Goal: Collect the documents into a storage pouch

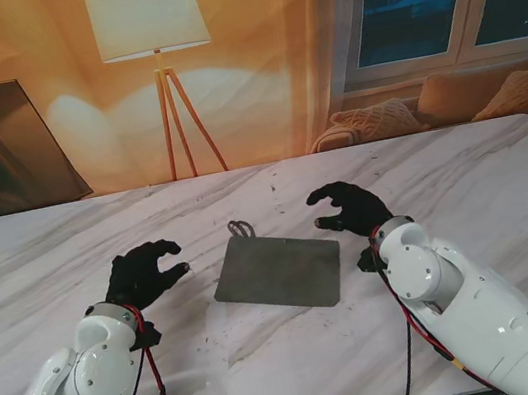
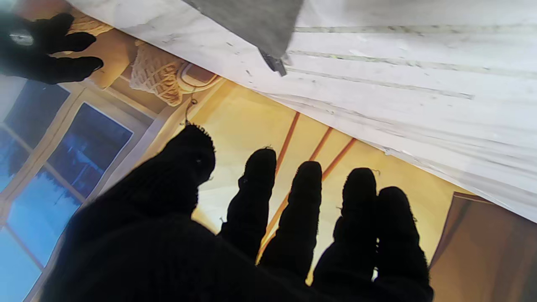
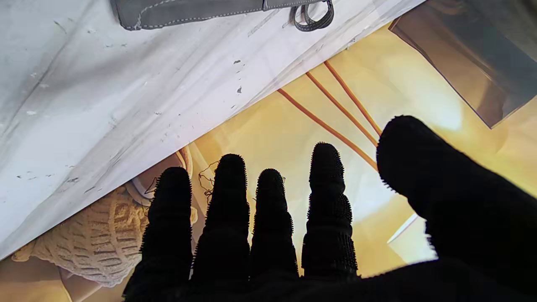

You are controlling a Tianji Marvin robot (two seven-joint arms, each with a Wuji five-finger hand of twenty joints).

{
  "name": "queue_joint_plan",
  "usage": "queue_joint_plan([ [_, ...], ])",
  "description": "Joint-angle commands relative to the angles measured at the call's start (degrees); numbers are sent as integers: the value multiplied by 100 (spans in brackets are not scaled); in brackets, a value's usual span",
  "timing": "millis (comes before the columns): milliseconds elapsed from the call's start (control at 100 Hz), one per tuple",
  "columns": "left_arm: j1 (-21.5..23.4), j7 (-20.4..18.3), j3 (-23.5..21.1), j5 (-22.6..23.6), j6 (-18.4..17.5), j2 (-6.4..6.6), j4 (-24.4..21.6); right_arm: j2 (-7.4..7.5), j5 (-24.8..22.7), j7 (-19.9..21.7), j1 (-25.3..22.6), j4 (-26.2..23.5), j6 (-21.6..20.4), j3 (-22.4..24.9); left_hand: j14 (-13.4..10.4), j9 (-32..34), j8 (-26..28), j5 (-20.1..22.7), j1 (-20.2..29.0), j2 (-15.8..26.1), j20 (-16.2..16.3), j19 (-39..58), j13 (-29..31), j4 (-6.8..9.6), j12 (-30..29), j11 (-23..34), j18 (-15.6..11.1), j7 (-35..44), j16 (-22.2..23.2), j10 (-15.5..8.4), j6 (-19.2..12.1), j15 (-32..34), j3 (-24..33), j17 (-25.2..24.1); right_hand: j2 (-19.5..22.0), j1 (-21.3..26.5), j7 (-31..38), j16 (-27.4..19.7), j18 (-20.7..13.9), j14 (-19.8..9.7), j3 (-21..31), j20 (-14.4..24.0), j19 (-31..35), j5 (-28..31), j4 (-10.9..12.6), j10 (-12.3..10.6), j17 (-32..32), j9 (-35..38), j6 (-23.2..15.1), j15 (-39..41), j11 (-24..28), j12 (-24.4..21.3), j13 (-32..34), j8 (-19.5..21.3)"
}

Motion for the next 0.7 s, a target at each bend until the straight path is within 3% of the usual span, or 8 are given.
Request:
queue_joint_plan([
  [0,-54,-60,105,-52,-14,-85,-26,51,-66,85,-76,-92,-66,55,-83,-256,-208,-349,-140,181,-145,-346,-64,146,-223,-204,-54,-304,-128,-128,-195,-225,-19,-73,-65,-203,-95,-100,-278,-166,-94,120,-221,-189,235,-123,-55,-111,-117,-163,-3,-77,-182,51],
  [230,-272,186,500,-514,44,-188,240,104,-58,191,-421,-335,-178,270,-311,-716,-556,-970,-150,226,-309,-1306,-262,208,-631,-584,10,-991,-518,-363,-386,-979,-83,-86,-67,-246,-391,-403,-345,-121,-178,58,-964,-669,239,-132,-80,55,67,-571,-314,-384,-232,-106],
  [510,-514,536,912,-1149,-33,-352,677,137,14,167,-1092,-777,-461,599,-527,-843,-593,-1080,-305,172,-222,-2357,-421,387,-745,-700,-45,-1176,-716,-513,-503,-1517,407,-180,12,-385,-540,-478,-424,-119,-385,-109,-1515,-1082,275,-166,-52,0,-12,-679,-356,-502,-261,-151],
  [620,-560,523,988,-1253,-123,-362,761,129,29,49,-1370,-924,-611,715,-575,-885,-604,-1130,-381,161,-27,-2622,-459,380,-772,-756,-74,-1247,-756,-542,-534,-1663,351,-215,92,-454,-566,-487,-551,-125,-427,-154,-1634,-1153,285,-150,-23,8,134,-680,-338,-507,-245,-157],
  [640,-562,530,998,-1271,-150,-365,775,126,42,31,-1419,-948,-632,737,-585,-890,-591,-1126,-346,173,274,-2827,-450,389,-777,-766,-70,-1285,-747,-548,-531,-1723,248,-176,126,-475,-571,-490,-576,-129,-437,-165,-1656,-1171,290,-148,-10,7,177,-680,-333,-508,-244,-159],
  [690,-553,536,1012,-1324,-220,-370,797,113,102,-25,-1531,-1008,-680,790,-594,-904,-591,-1150,-359,155,377,-2896,-453,378,-783,-781,-64,-1311,-755,-551,-547,-1763,197,-157,177,-493,-581,-497,-623,-137,-459,-187,-1702,-1209,301,-138,-6,5,238,-683,-322,-509,-260,-163],
])
